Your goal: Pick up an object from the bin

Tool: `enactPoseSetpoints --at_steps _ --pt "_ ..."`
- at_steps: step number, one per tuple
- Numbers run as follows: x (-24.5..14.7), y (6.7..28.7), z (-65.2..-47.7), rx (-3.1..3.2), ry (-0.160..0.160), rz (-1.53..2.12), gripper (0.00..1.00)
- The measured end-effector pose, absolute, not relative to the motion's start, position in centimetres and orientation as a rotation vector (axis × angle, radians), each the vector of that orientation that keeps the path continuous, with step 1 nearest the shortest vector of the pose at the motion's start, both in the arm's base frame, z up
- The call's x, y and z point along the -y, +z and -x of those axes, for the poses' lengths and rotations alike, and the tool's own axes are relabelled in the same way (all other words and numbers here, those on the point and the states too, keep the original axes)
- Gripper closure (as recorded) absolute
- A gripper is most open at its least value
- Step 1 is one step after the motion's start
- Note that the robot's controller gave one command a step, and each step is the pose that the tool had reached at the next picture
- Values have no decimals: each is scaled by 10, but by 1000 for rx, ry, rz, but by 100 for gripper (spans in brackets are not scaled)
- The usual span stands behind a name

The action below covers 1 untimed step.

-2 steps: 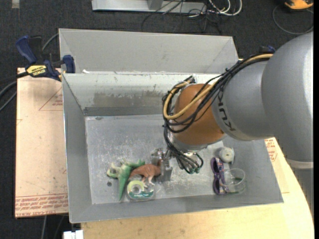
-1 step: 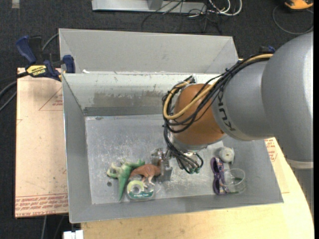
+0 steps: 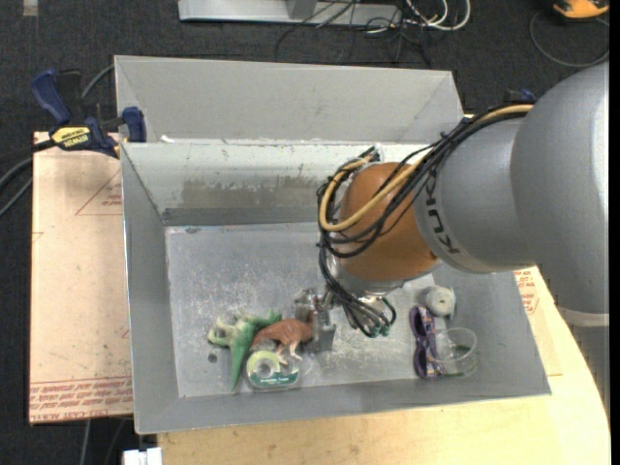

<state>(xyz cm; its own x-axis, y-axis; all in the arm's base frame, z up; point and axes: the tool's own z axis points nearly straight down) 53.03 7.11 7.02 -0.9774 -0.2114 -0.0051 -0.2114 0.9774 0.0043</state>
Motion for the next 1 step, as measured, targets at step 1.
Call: enactPoseSetpoints --at_steps 1 --pt "-60 210 -546 -3119 5 316 100"
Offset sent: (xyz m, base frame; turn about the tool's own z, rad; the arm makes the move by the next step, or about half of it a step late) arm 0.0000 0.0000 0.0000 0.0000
